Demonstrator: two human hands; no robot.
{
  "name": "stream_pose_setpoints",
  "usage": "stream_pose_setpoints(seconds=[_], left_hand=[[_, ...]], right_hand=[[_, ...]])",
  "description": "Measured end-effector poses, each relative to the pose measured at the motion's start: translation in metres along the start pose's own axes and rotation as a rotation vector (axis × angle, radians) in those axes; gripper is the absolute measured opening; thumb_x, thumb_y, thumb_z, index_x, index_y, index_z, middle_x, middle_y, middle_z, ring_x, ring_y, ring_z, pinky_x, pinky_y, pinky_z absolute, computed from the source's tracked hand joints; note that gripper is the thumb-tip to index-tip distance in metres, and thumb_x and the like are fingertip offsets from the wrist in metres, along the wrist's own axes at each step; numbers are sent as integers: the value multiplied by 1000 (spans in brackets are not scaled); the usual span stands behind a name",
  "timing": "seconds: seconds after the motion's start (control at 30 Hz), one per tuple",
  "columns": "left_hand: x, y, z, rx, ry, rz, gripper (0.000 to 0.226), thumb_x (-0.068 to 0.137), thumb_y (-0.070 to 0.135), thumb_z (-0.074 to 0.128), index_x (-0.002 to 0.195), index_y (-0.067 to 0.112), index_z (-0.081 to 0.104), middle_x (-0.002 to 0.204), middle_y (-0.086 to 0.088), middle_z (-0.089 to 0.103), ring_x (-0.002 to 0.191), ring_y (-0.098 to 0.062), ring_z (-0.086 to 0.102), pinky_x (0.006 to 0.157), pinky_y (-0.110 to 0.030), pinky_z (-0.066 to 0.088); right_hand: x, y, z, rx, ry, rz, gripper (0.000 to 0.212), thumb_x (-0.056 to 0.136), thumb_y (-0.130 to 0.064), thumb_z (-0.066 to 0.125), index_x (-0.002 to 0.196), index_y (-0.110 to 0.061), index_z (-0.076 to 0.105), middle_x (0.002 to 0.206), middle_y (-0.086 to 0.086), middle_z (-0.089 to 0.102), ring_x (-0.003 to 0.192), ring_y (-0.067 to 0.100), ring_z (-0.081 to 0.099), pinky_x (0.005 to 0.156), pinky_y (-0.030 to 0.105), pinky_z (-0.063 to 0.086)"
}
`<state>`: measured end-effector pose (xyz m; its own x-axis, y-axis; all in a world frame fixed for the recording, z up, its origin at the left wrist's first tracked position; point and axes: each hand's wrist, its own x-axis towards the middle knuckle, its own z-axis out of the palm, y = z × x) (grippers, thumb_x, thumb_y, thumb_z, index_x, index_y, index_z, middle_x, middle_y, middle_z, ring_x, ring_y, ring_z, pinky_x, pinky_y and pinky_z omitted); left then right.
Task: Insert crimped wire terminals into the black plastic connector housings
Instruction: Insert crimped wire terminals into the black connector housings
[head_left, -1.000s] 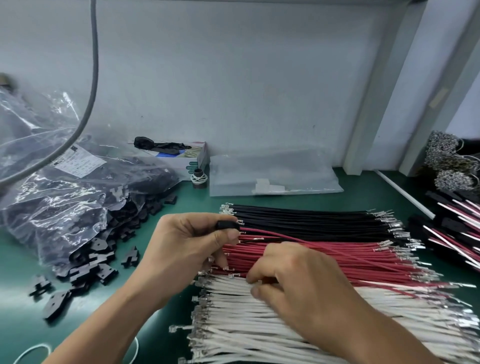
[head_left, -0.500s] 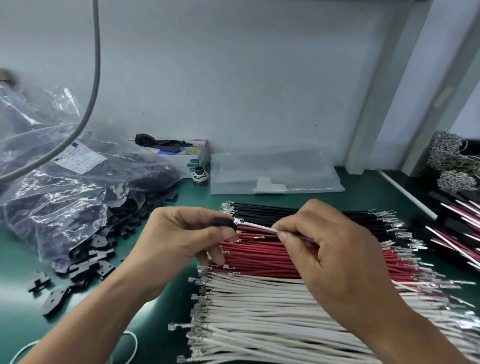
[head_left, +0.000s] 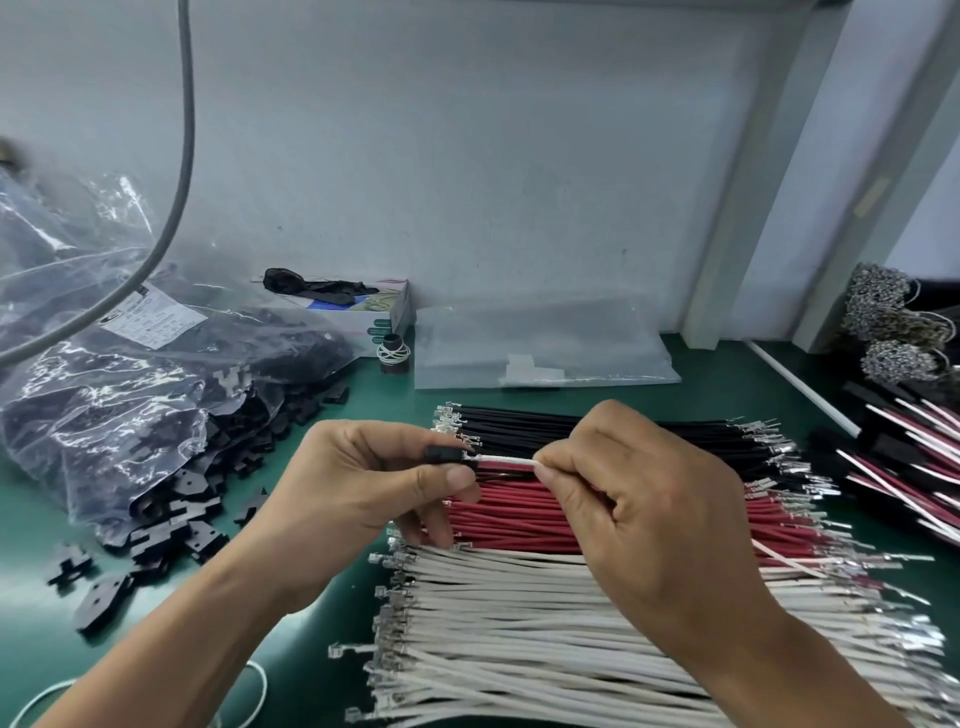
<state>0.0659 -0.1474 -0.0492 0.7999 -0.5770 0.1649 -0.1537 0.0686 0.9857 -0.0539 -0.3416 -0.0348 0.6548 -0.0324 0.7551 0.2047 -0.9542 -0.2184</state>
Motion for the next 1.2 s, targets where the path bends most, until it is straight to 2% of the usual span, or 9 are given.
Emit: stream_pose_setpoints(seconds=[0.17, 0.33, 0.7, 0.83, 0.9, 0.97, 1.07, 1.13, 1.2], left_hand=[[-3, 0, -1, 63, -57, -2, 33, 70, 34, 90, 93, 12, 83, 78, -16, 78, 54, -23, 70, 48, -23, 50], [-3, 2, -2, 107, -92, 6, 34, 70, 39, 89, 93, 15, 83, 79, -12, 78, 54, -20, 69, 44, -21, 46], [-5, 3, 1, 121, -129, 33, 35, 70, 40, 87, 94, 16, 83, 80, -14, 78, 49, -19, 65, 42, -19, 40], [-2, 11, -1, 111, -64, 82, 24, 72, 28, 88, 90, 12, 83, 74, -17, 76, 49, -23, 65, 43, -22, 43], [-1, 16, -6, 91, 5, 115, 23, 71, 25, 83, 89, 10, 83, 73, -18, 75, 49, -25, 66, 44, -23, 46], [-3, 24, -20, 99, 49, 125, 26, 74, 29, 83, 95, 15, 82, 80, -15, 78, 54, -26, 69, 46, -25, 52], [-5, 32, -55, 340, 159, 89, 39, 75, 53, 85, 109, 35, 78, 88, -3, 80, 64, -20, 74, 51, -21, 56], [-4, 31, -80, 706, 296, 34, 44, 68, 66, 81, 102, 39, 79, 75, 8, 78, 56, -7, 70, 51, -20, 54], [-1, 22, -97, 1071, 304, -51, 48, 62, 78, 74, 92, 40, 79, 72, 28, 71, 54, 2, 66, 59, -27, 58]], right_hand=[[-5, 3, 9, 278, -94, 93, 11, 90, -25, 67, 81, -23, 72, 79, -13, 58, 73, 11, 60, 61, 35, 49], [-5, 5, 11, 314, -132, 125, 15, 90, -39, 66, 81, -28, 72, 80, -15, 59, 74, 10, 61, 62, 36, 50], [-7, 2, 16, 239, -61, 10, 23, 96, -37, 61, 81, -21, 68, 79, -16, 52, 68, 5, 52, 58, 31, 46], [0, 6, 10, 126, -31, -12, 23, 98, -42, 56, 85, -27, 68, 82, -17, 55, 75, 5, 54, 61, 28, 47], [2, 11, 6, 24, -113, -20, 22, 98, -45, 51, 92, -30, 66, 87, -18, 55, 81, 4, 53, 66, 24, 44], [1, 19, 2, -55, -225, 11, 25, 99, -49, 44, 97, -34, 64, 85, -20, 54, 76, 2, 52, 63, 21, 39], [4, 28, -10, -91, -99, 41, 26, 101, -41, 46, 97, -29, 69, 75, -21, 47, 60, -2, 46, 54, 14, 29], [14, 29, -24, -35, 109, 77, 25, 101, -32, 52, 97, -17, 71, 73, -19, 45, 61, -5, 44, 56, 10, 28], [24, 28, -38, 14, 289, 82, 25, 101, -26, 54, 97, -8, 71, 69, -9, 48, 63, -3, 45, 56, 10, 30]])
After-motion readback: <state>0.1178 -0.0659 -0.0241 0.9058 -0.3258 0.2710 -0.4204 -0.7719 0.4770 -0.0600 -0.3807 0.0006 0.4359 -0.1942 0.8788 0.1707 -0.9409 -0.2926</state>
